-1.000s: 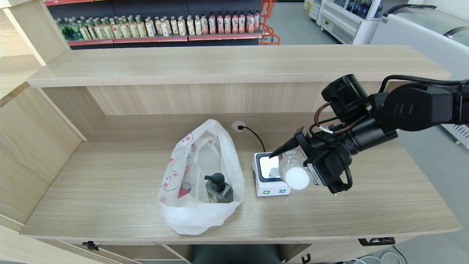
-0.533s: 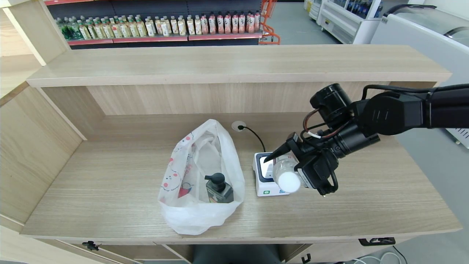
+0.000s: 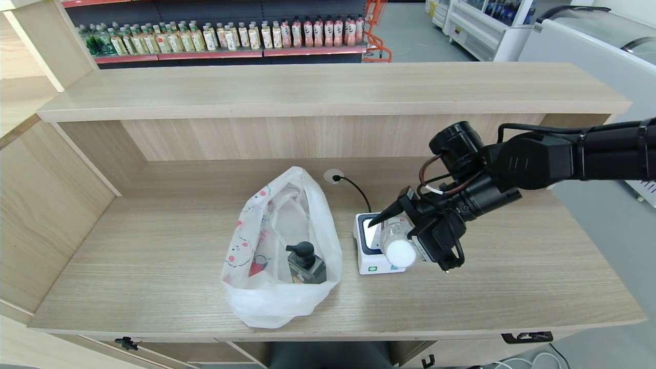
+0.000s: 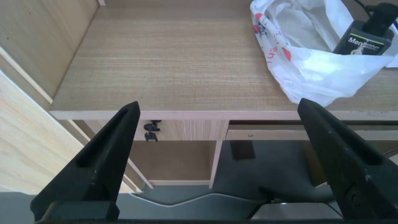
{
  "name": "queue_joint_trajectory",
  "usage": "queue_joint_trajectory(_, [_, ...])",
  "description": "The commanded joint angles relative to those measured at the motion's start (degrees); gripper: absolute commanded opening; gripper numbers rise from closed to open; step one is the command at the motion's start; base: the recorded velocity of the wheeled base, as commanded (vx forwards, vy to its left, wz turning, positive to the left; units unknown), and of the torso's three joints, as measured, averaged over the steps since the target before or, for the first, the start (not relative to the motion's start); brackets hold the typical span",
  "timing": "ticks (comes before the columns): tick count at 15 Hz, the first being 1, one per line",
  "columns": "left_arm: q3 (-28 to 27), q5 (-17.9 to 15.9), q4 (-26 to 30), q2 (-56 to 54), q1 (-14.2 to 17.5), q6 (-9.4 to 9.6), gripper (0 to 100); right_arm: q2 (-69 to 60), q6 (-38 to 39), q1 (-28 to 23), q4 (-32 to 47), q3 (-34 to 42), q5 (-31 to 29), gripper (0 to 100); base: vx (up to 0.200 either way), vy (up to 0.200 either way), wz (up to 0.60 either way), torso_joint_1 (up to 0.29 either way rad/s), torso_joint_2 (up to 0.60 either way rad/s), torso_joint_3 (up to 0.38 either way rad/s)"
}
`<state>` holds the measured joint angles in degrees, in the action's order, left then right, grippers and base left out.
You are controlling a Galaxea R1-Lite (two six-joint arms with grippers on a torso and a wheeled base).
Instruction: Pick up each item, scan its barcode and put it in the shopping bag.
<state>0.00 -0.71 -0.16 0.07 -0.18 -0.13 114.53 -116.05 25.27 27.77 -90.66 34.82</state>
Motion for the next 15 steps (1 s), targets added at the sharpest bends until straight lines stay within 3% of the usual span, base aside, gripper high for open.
queue_joint_trajectory(1, [0.0, 0.0, -0.02, 0.01, 0.01, 0.05, 100, 0.17, 0.13, -0.13, 0.0, 0.05, -0.01, 0, 0.0, 0.0, 0.0, 0.0, 0.0, 0.0])
queue_joint_trajectory(5, [0.0, -0.08, -0.02, 0.01, 0.01, -0.04, 100, 0.08, 0.57, -0.13, -0.88, 0.4, 0.08, 0, 0.0, 0.0, 0.0, 0.0, 0.0, 0.0])
queue_joint_trajectory(7, [0.0, 0.0, -0.02, 0.01, 0.01, -0.04, 100, 0.08, 0.57, -0.13, -1.14, 0.4, 0.34, 0, 0.0, 0.2, 0.0, 0.002, 0.0, 0.0])
queue_joint_trajectory(15, [0.0, 0.0, -0.02, 0.01, 0.01, 0.05, 100, -0.01, 0.65, -0.31, -1.32, 0.4, 1.66, 0, 0.0, 0.0, 0.0, 0.0, 0.0, 0.0])
